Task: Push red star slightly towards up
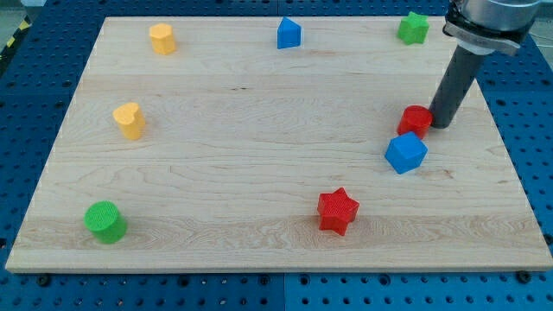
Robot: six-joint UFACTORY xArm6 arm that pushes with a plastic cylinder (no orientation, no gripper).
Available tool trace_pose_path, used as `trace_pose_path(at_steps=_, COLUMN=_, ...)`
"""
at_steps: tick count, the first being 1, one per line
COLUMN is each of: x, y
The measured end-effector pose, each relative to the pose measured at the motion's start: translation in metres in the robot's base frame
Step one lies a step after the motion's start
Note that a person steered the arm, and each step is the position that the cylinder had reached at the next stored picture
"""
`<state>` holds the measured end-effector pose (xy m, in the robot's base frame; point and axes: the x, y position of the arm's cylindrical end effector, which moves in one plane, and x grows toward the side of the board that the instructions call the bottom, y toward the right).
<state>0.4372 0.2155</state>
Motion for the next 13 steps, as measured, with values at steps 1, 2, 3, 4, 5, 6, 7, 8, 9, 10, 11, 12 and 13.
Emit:
trace_pose_path(at_steps=1, x=0.024, y=0.0)
trace_pose_path(at_steps=2, x=0.052, y=0.0)
trace_pose_path(at_steps=3, x=0.084, y=-0.001)
trace_pose_path(at_steps=4, x=0.112, y=-0.004)
trace_pose_path(at_steps=5, x=0.133, y=-0.021)
trace_pose_path(at_steps=6, x=0.152, y=-0.053)
trace_pose_path(at_steps=7, x=0.171, y=-0.091)
trace_pose_path(at_steps=8, x=0.182, y=-0.129)
trace_pose_path(at_steps=9, x=0.168, y=-0.152)
trace_pose_path(at_steps=10, x=0.143, y=-0.158)
trace_pose_path(at_steps=11, x=0.144, y=-0.159)
trace_pose_path(at_steps=12, x=0.154, y=-0.175)
trace_pose_path(at_steps=13, x=0.14, y=-0.178)
